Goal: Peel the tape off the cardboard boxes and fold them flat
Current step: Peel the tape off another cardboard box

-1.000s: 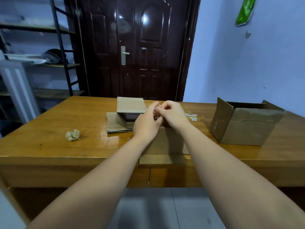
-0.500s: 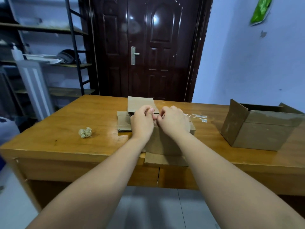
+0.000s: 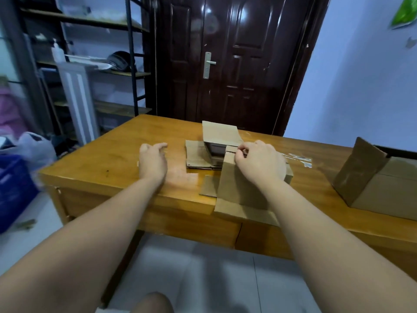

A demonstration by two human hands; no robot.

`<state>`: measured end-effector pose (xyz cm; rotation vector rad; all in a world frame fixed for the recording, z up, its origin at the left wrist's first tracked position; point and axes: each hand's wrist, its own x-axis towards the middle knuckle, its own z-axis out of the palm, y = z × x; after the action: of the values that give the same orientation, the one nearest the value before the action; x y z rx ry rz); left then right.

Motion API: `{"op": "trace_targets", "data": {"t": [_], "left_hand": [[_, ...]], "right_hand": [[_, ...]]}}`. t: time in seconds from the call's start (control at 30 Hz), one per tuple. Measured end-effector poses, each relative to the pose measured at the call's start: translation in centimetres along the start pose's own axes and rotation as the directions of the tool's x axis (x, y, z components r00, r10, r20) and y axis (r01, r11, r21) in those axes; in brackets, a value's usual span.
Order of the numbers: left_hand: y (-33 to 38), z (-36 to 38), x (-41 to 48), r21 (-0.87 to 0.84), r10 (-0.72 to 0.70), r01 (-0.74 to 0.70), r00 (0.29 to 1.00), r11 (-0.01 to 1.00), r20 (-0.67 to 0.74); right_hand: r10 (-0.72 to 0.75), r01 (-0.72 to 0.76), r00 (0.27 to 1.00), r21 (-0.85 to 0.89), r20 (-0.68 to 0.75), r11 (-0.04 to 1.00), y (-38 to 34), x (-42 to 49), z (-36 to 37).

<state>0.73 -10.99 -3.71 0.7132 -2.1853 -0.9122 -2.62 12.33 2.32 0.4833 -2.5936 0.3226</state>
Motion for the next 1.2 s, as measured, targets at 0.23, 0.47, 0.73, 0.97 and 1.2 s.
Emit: {"op": "trace_targets", "data": {"t": [0.23, 0.47, 0.73, 0.97, 1.2], "left_hand": [[-3.1, 0.3, 0.0, 0.157, 0.093, -0.100, 0.994, 0.983, 0.054], [-2.8, 0.5, -0.9, 0.266, 0.174, -0.155, 0.983, 0.952, -0.053], [-3.6, 0.4, 0.3, 0.187, -0.052, 0.052, 0.999, 0.981, -0.006], [-3.3, 0.3, 0.7, 0.174, -0.095, 0.085, 0.994, 0.981, 0.048], [-3.1, -0.1, -0.1, 0.077, 0.003, -0.003, 1.000, 0.997, -0.007]], "right_hand": [[0.021, -0.022, 1.000, -0.024, -0.012, 0.999, -0.2, -0.1, 0.0], [0.024, -0.025, 1.000, -0.036, -0.016, 0.999, -0.2, -0.2, -0.2], [0.010, -0.010, 1.000, -0.038, -0.017, 0.999, -0.2, -0.3, 0.0], [0.010, -0.011, 1.000, -0.037, -0.026, 0.999, -0.1, -0.2, 0.0], [0.011, -0.012, 1.000, -0.048, -0.027, 0.999, -0.2, -0.2, 0.0]]}}
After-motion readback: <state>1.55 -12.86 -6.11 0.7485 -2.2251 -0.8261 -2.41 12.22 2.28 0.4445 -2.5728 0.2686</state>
